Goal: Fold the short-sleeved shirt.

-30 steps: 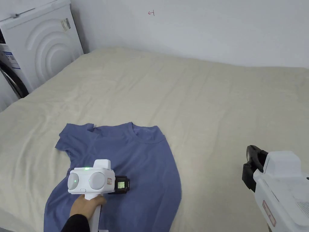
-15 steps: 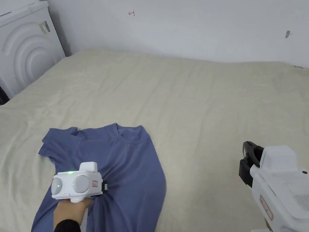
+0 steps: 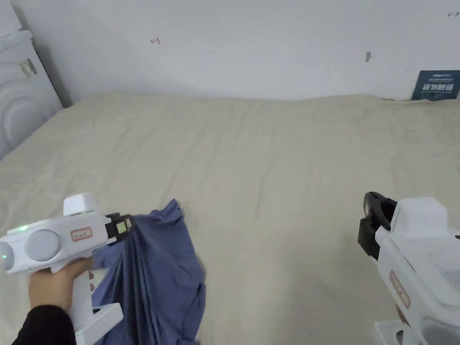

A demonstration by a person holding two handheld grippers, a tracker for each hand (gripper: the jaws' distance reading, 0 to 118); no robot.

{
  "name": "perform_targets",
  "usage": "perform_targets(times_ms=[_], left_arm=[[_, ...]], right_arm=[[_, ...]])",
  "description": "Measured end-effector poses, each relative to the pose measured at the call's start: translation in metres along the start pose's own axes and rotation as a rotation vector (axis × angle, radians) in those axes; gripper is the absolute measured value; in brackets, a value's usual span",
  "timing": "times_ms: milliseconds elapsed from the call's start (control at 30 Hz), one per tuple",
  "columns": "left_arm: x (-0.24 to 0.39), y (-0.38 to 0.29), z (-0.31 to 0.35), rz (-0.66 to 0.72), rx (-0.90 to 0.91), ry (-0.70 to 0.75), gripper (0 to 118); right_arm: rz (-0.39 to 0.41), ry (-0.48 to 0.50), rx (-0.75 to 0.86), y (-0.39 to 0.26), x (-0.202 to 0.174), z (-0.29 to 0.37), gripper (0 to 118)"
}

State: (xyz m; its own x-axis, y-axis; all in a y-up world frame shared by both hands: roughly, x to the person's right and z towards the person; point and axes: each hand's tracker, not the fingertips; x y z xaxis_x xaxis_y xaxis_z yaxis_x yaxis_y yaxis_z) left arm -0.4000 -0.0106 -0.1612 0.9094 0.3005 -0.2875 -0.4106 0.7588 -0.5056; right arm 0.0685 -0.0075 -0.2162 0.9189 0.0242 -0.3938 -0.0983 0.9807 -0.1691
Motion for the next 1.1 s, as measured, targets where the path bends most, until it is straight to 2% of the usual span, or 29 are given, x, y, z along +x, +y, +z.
perform_targets(times_ms=[233,600,900,1100], left_arm=[[0.111,0.050,-0.003,-0.179,0.079,-0.203,0],[0.270,0.040,-0.013,-0.332,0.063,-0.495,0],[0.337,-0.007,-0.046,-0.400,-0.076,-0.646,0],[0.352,-0.065,-0.092,-0.431,-0.254,-0.638,0]], right_arm=[[-0.025,-0.088,0.033,-0.002,0.044,0.029,0],[-0.050,-0.250,0.065,-0.003,0.103,0.073,0],[-0.064,-0.335,0.055,-0.012,0.132,0.096,0],[-0.078,-0.357,0.032,-0.022,0.141,0.099,0]])
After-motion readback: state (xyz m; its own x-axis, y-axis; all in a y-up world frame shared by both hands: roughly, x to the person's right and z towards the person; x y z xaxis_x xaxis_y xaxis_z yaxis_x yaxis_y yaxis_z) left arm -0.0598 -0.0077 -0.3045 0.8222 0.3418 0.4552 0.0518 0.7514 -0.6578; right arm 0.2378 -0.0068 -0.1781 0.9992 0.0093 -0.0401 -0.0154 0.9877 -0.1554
